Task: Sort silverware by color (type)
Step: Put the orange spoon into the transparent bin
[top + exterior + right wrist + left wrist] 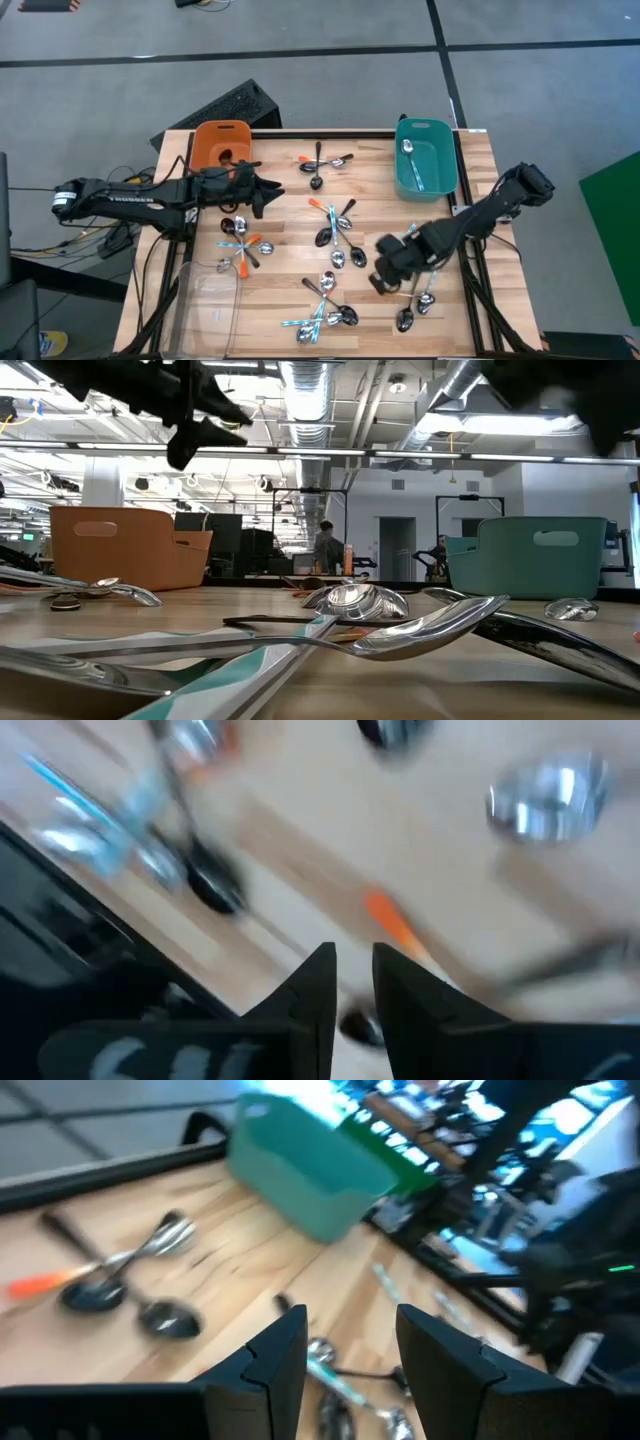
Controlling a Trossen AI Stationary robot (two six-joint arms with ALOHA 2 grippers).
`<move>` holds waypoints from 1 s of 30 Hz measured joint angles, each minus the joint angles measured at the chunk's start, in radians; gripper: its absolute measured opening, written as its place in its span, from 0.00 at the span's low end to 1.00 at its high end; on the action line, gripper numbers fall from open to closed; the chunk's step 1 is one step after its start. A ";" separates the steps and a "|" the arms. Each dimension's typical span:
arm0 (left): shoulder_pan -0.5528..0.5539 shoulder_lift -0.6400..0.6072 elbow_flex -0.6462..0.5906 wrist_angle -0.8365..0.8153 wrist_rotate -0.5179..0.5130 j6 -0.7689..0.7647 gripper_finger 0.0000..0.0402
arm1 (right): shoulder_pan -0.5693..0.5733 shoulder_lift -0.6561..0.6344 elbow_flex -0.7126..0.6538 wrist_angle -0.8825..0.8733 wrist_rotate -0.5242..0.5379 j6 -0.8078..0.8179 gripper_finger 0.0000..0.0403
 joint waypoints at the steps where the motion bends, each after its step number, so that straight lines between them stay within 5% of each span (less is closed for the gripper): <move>1: 0.005 0.000 0.000 -0.007 -0.001 -0.010 0.35 | -0.016 0.000 0.028 -0.010 0.040 -0.023 0.22; 9: -0.009 0.000 0.000 -0.065 -0.004 -0.022 0.35 | -0.131 0.062 0.058 -0.002 0.144 -0.046 0.20; 16: -0.090 0.000 0.000 -0.244 -0.007 -0.042 0.35 | -0.194 0.208 0.059 0.256 0.184 -0.105 0.20; 23: -0.162 -0.023 0.000 -0.304 0.079 0.008 0.35 | -0.244 0.341 0.102 0.409 0.075 -0.220 0.20; 30: -0.207 -0.042 -0.001 -0.379 0.035 0.016 0.35 | -0.217 0.442 0.192 0.420 0.059 -0.296 0.20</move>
